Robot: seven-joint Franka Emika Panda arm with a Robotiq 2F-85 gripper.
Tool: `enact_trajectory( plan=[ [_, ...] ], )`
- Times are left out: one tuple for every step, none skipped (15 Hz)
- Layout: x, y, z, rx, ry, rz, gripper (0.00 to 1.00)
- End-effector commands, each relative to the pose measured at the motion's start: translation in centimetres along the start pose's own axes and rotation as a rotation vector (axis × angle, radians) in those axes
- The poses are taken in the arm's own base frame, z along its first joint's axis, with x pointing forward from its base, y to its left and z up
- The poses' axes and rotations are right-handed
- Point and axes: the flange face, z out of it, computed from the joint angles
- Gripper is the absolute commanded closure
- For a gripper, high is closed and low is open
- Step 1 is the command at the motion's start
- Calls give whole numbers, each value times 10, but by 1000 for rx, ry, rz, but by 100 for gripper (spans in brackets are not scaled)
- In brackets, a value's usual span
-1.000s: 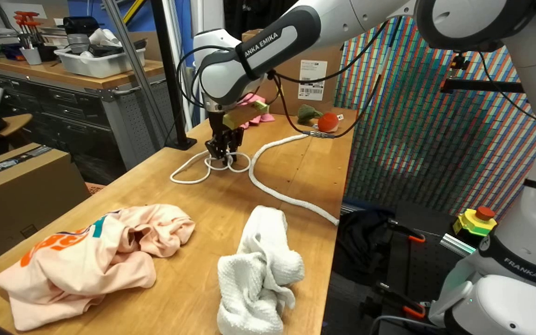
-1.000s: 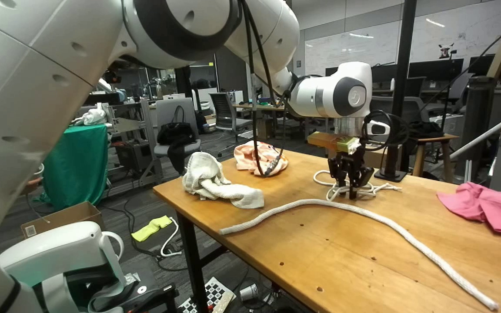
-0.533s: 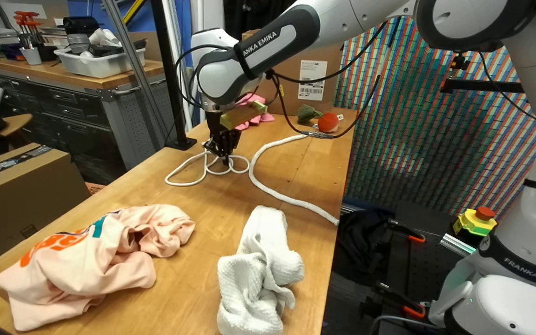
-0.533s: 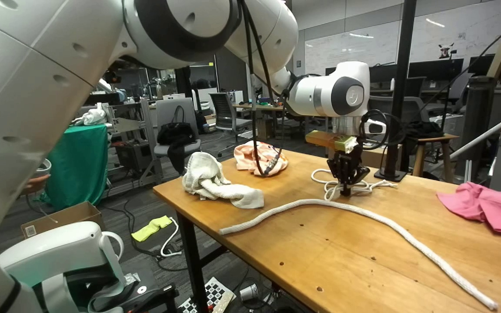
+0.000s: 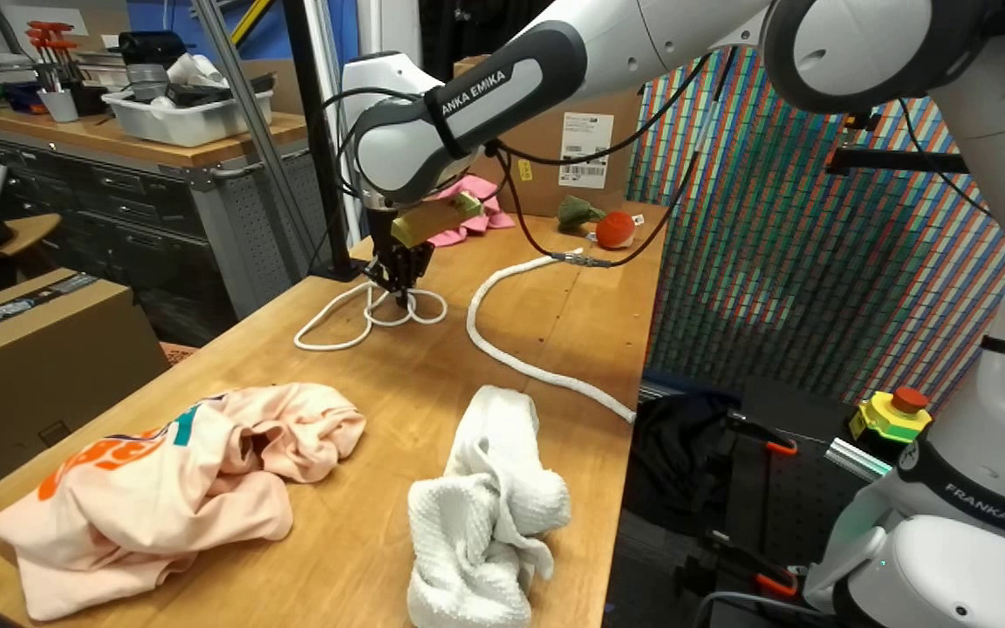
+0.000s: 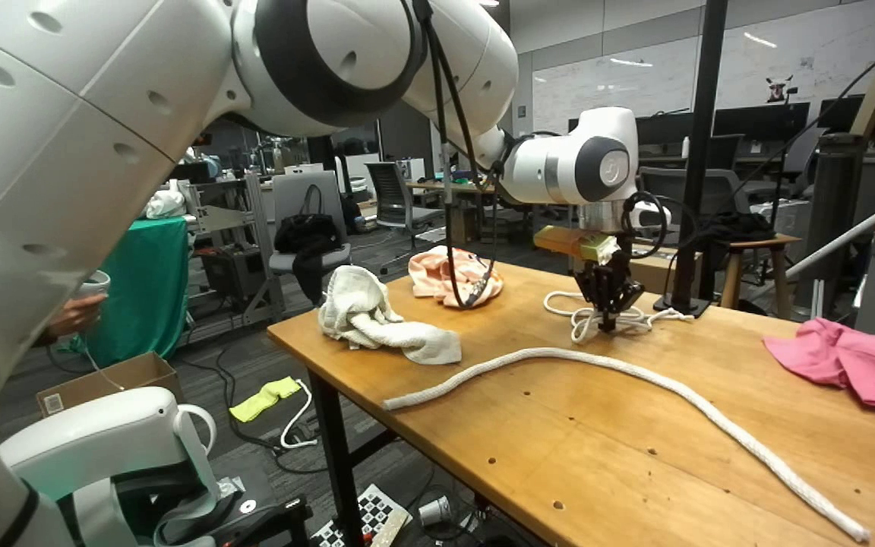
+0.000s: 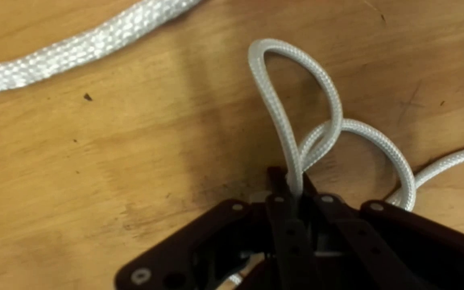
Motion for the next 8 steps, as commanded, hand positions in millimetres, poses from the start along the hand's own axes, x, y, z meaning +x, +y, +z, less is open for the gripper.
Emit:
enact_trajectory(
  plan=[
    [19,-14,-8,-33,95,22,89],
    [21,-17,-8,-38,111,28,88],
    [24,-18,-10,-43,125,36,89],
    [26,-20,-11,-47,139,45,88],
    [28,-22,-11,-51,150,54,88],
    [29,-23,-13,-54,160,60,89],
    [30,-23,-14,-58,167,64,89],
    [30,-23,-16,-63,166,62,88]
  ],
)
